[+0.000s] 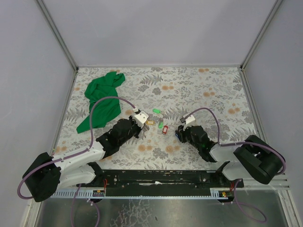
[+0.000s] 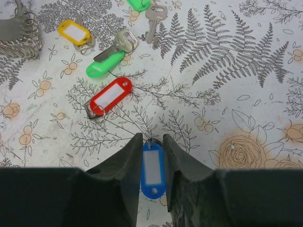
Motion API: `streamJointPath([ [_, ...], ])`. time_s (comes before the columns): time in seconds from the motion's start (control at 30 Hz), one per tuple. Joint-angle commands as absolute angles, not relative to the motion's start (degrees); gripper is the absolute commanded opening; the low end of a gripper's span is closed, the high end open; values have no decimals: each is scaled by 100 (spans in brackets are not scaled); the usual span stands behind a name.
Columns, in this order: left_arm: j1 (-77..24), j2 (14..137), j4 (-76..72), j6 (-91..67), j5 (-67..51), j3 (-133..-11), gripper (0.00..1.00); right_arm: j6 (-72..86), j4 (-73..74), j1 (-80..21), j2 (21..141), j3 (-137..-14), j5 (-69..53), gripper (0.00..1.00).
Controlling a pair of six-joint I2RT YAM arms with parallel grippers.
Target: Put the keys on the keyring
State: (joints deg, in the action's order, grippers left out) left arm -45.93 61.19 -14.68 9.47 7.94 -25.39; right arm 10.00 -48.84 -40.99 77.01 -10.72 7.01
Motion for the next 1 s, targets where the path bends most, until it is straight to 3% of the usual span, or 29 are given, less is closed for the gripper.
streamJointPath([
  [0.0,-4575,6135,-1980,898,762,-2584,0,926,-5509,-4148,7887,-1088,797,30],
  [0.97,-4569,6121,-1965,893,724,-2594,0,1022,-5484,-4164,8279,-1099,610,20],
])
